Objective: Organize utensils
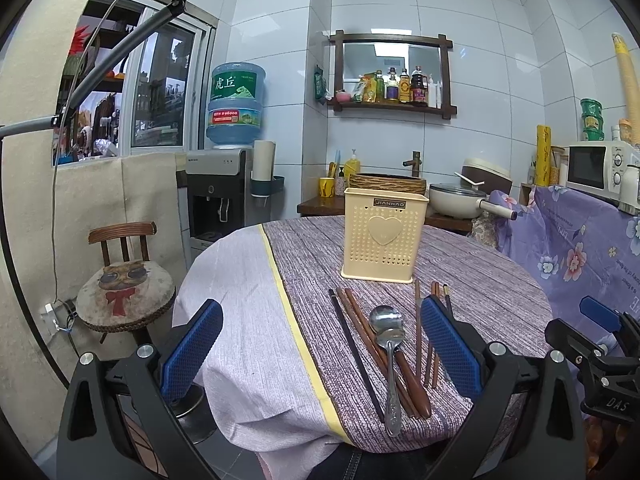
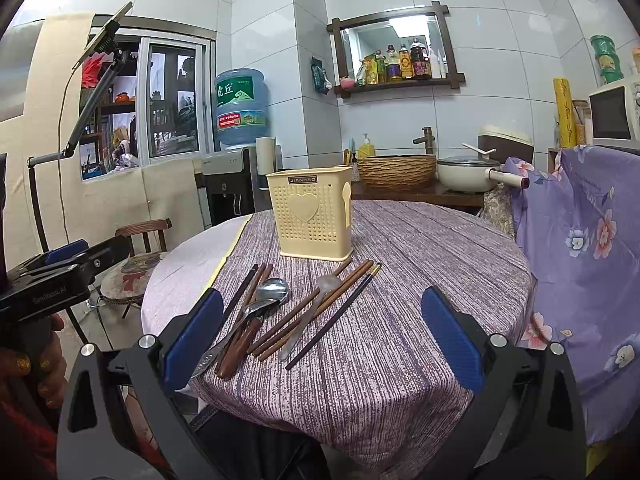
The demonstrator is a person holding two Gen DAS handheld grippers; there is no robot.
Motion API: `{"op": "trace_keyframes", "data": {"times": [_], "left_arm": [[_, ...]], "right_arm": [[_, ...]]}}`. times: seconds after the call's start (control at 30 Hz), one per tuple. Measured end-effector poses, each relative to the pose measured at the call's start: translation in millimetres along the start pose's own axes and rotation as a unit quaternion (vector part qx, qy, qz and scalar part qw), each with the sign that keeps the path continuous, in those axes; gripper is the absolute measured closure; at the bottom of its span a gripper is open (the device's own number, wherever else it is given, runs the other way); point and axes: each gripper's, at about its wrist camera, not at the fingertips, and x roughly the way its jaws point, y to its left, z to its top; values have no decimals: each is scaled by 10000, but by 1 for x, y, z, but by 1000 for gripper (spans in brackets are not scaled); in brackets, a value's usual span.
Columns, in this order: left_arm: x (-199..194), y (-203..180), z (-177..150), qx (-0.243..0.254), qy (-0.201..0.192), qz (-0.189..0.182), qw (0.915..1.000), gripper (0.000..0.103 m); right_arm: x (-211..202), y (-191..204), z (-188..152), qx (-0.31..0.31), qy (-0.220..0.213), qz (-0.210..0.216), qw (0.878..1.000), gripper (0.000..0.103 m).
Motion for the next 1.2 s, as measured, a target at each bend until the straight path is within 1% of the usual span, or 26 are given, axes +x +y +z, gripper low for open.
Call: {"op": "trace_keyframes", "data": {"times": [1.2], "left_arm": [[0,1,0,10,3,-5,10000,5]], "right_arm": [[1,-2,-4,29,11,10,10000,5]]}}
